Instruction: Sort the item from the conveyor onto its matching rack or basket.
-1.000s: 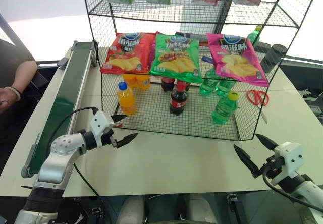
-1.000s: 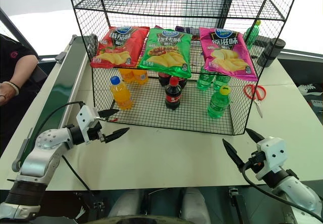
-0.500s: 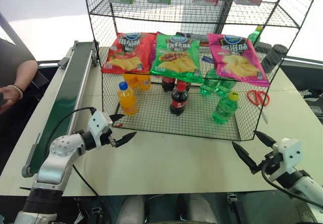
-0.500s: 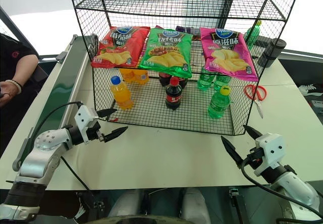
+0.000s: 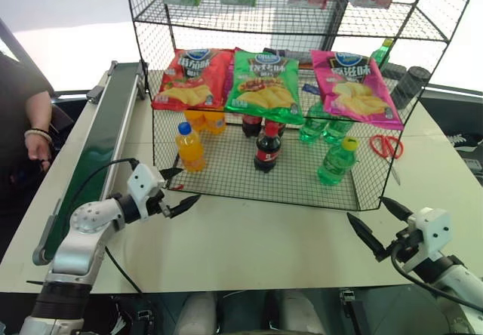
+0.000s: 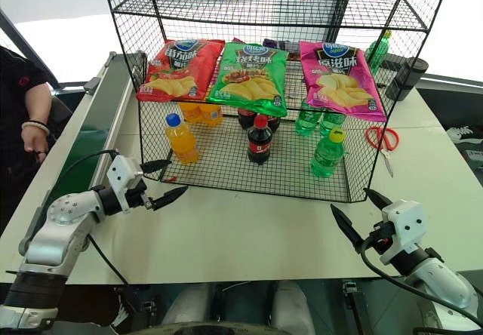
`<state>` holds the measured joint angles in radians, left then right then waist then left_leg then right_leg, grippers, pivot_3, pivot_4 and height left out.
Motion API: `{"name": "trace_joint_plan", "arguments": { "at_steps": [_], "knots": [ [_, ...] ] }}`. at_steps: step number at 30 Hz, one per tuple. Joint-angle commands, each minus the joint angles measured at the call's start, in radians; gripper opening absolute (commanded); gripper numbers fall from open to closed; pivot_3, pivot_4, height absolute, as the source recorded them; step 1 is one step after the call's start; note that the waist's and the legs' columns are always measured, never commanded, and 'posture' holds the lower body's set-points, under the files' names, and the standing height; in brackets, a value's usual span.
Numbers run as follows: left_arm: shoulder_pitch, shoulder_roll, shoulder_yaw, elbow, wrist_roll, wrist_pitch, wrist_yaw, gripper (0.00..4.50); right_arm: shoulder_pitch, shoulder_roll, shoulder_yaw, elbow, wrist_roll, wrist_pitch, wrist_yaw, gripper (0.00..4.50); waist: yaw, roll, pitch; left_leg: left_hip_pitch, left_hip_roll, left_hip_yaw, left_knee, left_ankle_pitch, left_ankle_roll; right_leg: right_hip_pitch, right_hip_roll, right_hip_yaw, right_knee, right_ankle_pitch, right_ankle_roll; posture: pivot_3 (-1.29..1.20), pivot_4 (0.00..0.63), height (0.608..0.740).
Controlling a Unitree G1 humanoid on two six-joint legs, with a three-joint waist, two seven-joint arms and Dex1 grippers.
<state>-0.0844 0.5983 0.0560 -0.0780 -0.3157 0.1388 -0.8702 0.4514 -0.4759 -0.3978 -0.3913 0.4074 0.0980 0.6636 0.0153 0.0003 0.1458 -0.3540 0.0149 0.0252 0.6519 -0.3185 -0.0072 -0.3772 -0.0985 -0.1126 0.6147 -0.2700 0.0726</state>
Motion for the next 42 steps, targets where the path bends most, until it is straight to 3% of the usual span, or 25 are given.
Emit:
{"name": "trace_joint_plan", "arguments": {
  "at_steps": [1,42],
  "knots": [
    [-0.018,-0.002,0.036,-0.007,-0.021,-0.015,0.006,4.5,-0.003,-0.008,-0.006,-0.043,0.008,-0.001,-0.005,4.45,0.0,0.0,0.0,0.0,0.0,0.0,0.0,0.0,0.0,0.0,0.0,0.0,0.0,0.0,0.0,0.0,0.15,0.732],
    [-0.023,-0.045,0.082,0.012,-0.077,-0.06,0.023,4.5,-0.056,-0.016,0.007,-0.008,-0.001,0.006,0.003,4.45,-0.001,0.0,0.0,0.0,0.0,0.0,0.0,0.0,0.0,0.0,0.001,0.0,0.0,0.0,0.0,0.0,0.15,0.732]
  ]
}}
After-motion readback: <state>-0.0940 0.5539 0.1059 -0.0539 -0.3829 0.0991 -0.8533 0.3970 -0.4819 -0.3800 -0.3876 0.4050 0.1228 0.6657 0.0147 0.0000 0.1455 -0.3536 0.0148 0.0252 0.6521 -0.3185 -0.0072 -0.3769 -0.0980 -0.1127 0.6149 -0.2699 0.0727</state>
